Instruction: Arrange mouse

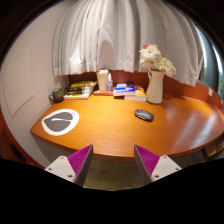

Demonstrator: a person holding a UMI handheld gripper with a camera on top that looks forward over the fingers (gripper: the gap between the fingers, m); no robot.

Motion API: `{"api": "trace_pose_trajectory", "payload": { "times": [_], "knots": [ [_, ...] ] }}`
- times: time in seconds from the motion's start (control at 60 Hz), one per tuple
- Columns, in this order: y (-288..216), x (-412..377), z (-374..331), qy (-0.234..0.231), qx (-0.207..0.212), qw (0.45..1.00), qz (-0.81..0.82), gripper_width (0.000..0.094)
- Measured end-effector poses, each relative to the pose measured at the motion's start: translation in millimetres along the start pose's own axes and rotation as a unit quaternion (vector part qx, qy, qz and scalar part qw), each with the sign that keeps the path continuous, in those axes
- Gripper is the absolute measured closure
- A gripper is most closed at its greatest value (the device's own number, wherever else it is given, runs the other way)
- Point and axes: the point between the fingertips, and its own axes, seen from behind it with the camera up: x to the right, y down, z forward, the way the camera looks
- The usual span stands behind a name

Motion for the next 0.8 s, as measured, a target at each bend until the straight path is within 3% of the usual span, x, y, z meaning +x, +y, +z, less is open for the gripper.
{"api": "trace_pose_trajectory", "payload": {
  "times": [0.05, 0.183, 0.417, 0.8],
  "knots": [
    [38, 36, 31, 0.012, -0.017, 1.000, 0.003, 0.0127],
    [48, 99, 73, 0.051, -0.032, 0.998, 0.010, 0.0126],
    [18, 170, 161, 0.080, -0.048, 0.996, 0.013, 0.0142],
    [-46, 201, 277, 0.055, -0.063, 0.996, 0.002, 0.0124]
  ]
}}
